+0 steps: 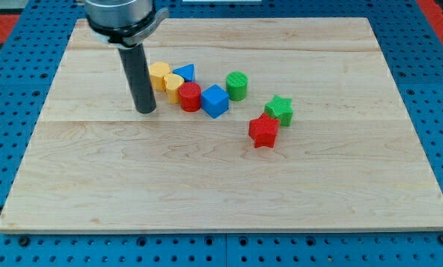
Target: Move the blue cube into the top left of the red circle
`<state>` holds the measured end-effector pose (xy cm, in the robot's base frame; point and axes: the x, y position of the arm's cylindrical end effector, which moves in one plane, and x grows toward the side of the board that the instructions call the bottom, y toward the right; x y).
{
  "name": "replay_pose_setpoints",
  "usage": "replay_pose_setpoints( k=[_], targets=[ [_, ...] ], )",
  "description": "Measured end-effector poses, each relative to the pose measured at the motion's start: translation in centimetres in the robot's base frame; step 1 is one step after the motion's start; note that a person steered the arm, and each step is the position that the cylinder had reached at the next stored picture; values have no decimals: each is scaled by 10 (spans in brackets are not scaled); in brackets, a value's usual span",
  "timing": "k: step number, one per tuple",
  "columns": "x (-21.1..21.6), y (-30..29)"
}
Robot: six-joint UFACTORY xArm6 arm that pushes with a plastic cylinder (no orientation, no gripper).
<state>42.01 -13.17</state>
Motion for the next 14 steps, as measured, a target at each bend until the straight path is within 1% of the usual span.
replay_pose_setpoints(
  k=[1, 2, 3, 5, 6, 7, 8, 9, 10, 11, 12, 14],
  targets=[
    [-13, 25],
    [1, 76],
    [1, 106],
    [7, 119],
    [7, 146],
    [5, 157],
    [-4, 156],
    [-20, 173],
    [-49, 202],
    [-52, 241],
    [-62, 253],
    [-81, 252]
  ],
)
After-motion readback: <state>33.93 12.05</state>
